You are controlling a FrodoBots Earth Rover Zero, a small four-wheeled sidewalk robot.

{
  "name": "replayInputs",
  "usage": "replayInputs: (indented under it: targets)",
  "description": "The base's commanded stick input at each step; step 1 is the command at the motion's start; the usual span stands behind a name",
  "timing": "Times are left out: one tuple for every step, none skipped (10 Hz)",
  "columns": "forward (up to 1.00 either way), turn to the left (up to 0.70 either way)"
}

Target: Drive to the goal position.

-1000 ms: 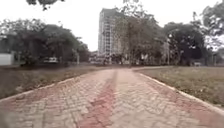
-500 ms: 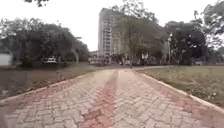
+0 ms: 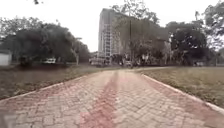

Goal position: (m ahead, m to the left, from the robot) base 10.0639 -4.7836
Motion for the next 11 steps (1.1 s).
replayInputs:
  targets:
    - [0.70, 0.00]
    - [0.70, 0.00]
    - [0.70, 0.00]
    - [0.70, 0.00]
    - [0.70, 0.00]
    - [0.70, 0.00]
    - [0.70, 0.00]
    - [0.70, 0.00]
    - [0.70, 0.00]
    - [0.70, 0.00]
    - [0.70, 0.00]
